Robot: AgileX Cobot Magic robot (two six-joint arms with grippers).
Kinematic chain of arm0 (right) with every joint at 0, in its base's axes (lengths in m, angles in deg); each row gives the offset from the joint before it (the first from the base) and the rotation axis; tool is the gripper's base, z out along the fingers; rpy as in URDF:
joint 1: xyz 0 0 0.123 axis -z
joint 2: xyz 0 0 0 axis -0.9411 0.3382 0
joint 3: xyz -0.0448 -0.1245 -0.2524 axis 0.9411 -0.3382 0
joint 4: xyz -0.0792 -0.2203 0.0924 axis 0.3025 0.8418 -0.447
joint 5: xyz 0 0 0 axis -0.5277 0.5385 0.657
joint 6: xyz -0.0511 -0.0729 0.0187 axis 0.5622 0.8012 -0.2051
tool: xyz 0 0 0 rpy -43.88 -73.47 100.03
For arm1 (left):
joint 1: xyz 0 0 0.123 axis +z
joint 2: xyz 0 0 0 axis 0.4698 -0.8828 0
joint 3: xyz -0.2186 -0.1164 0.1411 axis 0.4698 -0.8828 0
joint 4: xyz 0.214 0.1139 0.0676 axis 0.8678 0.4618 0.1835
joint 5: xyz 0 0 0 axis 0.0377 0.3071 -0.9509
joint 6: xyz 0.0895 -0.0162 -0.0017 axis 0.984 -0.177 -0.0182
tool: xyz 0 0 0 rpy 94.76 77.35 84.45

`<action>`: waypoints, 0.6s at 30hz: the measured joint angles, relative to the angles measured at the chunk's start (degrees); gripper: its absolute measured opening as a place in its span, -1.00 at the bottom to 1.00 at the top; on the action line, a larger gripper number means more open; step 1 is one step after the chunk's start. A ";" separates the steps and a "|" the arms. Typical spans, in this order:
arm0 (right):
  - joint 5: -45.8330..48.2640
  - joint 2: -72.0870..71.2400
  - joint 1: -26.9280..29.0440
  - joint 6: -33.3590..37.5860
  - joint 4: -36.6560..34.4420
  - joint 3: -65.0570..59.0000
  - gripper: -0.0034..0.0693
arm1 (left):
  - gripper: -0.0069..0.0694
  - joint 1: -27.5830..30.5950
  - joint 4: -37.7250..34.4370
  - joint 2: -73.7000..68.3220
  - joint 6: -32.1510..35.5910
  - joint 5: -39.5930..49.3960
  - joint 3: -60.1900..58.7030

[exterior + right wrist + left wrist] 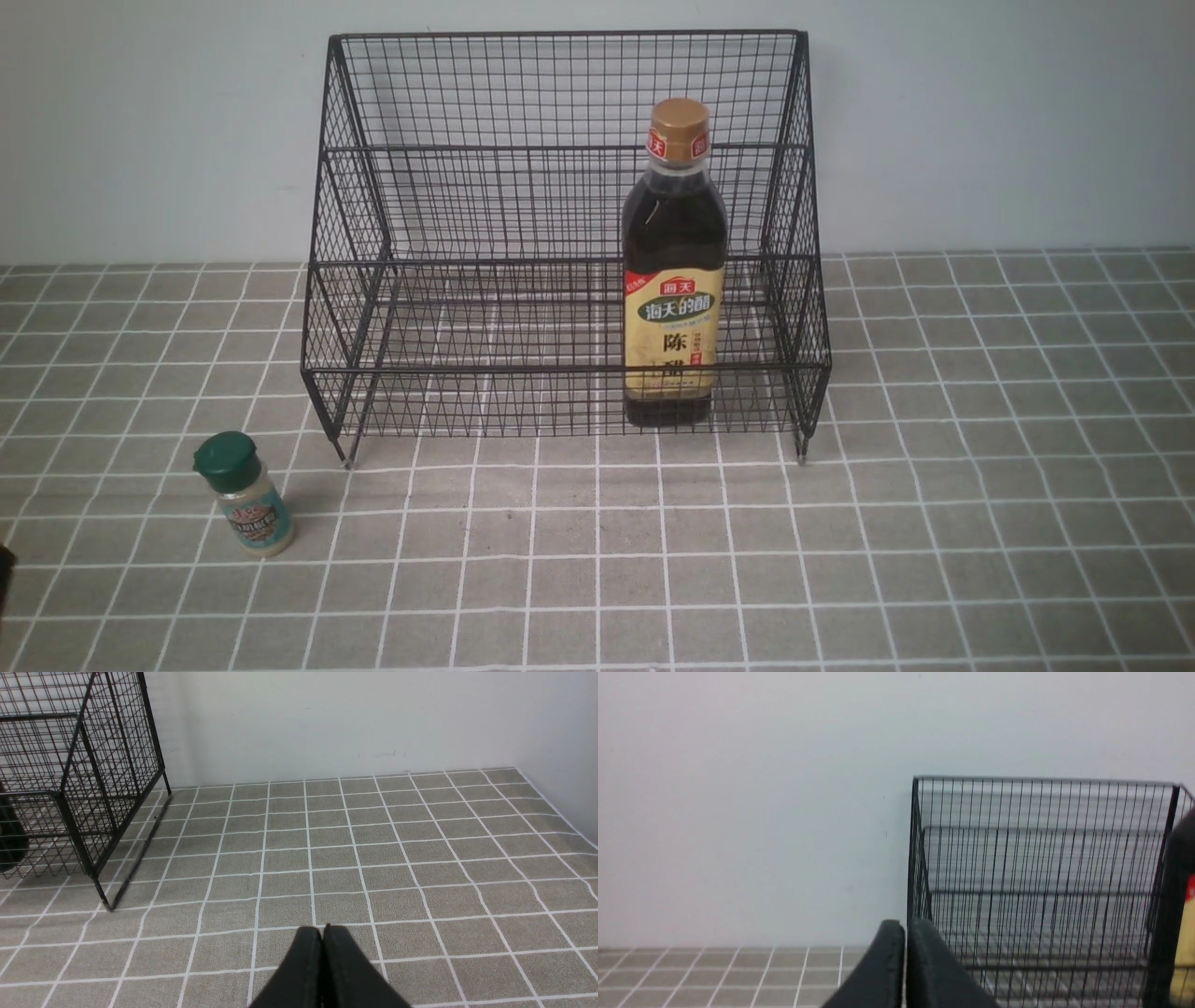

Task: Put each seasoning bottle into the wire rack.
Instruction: Use the left arm to grab the condiment bottle closest to it

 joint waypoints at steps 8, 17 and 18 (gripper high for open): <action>0.00 0.00 0.00 0.00 0.00 0.00 -0.94 | -0.84 0.00 -9.11 -9.85 -0.09 -0.69 1.07; 0.00 0.00 0.00 0.00 0.00 0.00 -0.94 | -0.84 0.00 -8.32 -39.23 0.52 37.69 25.45; 0.00 0.00 0.00 0.00 0.00 0.00 -0.94 | -0.84 0.00 -7.54 -42.47 0.52 41.92 28.13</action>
